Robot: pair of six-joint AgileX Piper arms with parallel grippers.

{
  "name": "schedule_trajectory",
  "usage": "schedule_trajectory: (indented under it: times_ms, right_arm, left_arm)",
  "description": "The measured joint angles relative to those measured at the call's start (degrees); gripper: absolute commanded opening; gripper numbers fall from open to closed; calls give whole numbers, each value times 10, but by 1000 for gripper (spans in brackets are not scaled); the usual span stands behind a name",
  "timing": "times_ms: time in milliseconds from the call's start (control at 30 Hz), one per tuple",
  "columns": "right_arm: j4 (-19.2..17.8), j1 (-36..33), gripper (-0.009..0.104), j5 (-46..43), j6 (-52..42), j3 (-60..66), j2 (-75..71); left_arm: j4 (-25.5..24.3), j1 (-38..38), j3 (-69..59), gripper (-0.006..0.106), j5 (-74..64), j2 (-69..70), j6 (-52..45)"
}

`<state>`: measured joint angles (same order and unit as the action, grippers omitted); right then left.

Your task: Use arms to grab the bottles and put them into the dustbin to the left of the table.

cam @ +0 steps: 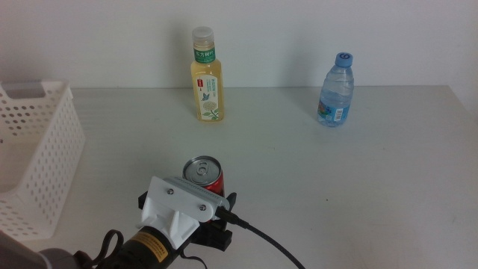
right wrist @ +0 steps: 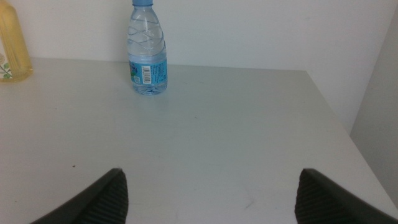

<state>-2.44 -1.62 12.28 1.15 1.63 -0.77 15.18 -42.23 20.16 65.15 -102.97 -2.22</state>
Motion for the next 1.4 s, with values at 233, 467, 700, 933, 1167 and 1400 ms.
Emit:
schedule_trajectory:
  times_ms: [233,467,700,933,1167,1400]
  right_arm:
    - [0,0,94,0,0,0,0]
    - [0,0,94,0,0,0,0]
    - [0,0,94,0,0,0,0]
    - [0,0,94,0,0,0,0]
    - [0,0,94,0,0,0,0]
    - [0,0,94,0,0,0,0]
  left_arm:
    - [-18,17,0,11,-1,0,26]
    - [14,17,2,-2,-82,52,28]
    - [23,56,82,-2,-375,183,-30]
    - [-8,176,261,-2,-741,237,-58]
    - [-32,322,510,-2,-1116,213,-141]
    - [-42,467,683,-2,-1310,134,-182]
